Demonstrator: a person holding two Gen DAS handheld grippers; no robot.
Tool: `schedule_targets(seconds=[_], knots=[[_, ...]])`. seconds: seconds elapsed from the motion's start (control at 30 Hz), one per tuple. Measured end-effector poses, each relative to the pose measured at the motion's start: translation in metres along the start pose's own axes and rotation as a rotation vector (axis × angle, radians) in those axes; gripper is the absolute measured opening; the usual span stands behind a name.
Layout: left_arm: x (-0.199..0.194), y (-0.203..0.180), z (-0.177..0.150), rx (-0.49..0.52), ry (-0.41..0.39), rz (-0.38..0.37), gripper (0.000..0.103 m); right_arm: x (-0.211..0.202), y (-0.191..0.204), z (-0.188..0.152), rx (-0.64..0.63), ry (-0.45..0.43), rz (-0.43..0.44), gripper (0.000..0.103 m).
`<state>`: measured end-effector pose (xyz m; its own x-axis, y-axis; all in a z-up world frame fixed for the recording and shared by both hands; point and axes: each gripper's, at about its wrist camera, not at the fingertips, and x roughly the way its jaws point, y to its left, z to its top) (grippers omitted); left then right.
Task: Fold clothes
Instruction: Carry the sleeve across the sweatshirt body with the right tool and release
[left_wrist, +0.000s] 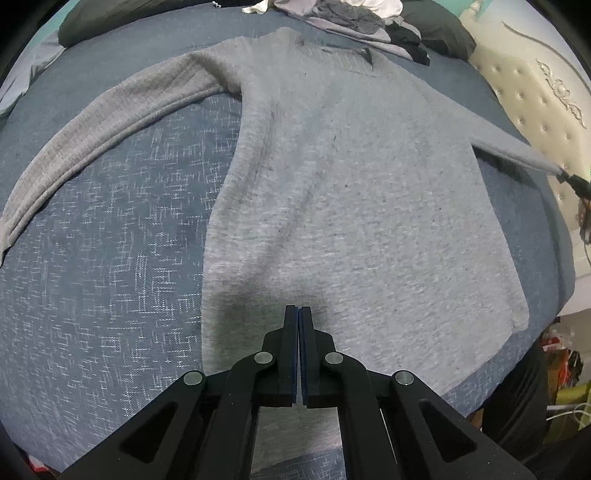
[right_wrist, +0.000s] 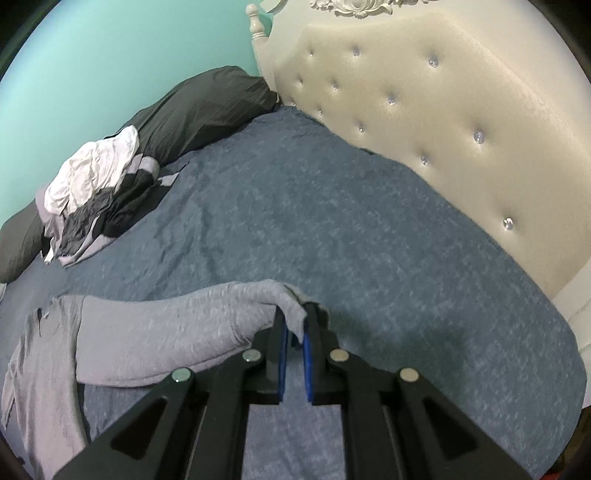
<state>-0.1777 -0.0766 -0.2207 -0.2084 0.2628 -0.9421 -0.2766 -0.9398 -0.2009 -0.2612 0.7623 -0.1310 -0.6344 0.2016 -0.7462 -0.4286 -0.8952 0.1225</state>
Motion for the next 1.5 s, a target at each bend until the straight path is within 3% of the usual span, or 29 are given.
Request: schedule_targets(seconds=[0.23,0.53,0.77,0.83,1.1,1.27,1.5], knots=[[0.012,0.003,0.001,-0.018,0.020,-0.002,0.000,0.027,-0.012,0.007,0.019,0.042,-0.056,0.006],[0.014,0.014,-0.001,-0.038,0.018,0.000,0.000,0.072,-0.036,-0.044,0.079,0.207,-0.116,0.006],[0.018,0.018,-0.002,-0.050,0.017,-0.010,0.000,0.076,-0.037,-0.053,0.069,0.235,-0.127,0.006],[0.017,0.022,-0.002,-0.066,0.009,-0.018,0.001,0.072,-0.039,-0.052,0.075,0.227,-0.148,0.011],[-0.003,0.069,0.009,-0.173,-0.073,-0.018,0.001,0.041,-0.050,-0.059,0.133,0.188,-0.216,0.013],[-0.019,0.128,0.016,-0.333,-0.187,-0.020,0.020,0.030,-0.015,-0.065,0.089,0.170,-0.128,0.013],[-0.033,0.205,0.005,-0.518,-0.305,0.039,0.030,0.027,0.079,-0.090,0.000,0.197,0.019,0.013]])
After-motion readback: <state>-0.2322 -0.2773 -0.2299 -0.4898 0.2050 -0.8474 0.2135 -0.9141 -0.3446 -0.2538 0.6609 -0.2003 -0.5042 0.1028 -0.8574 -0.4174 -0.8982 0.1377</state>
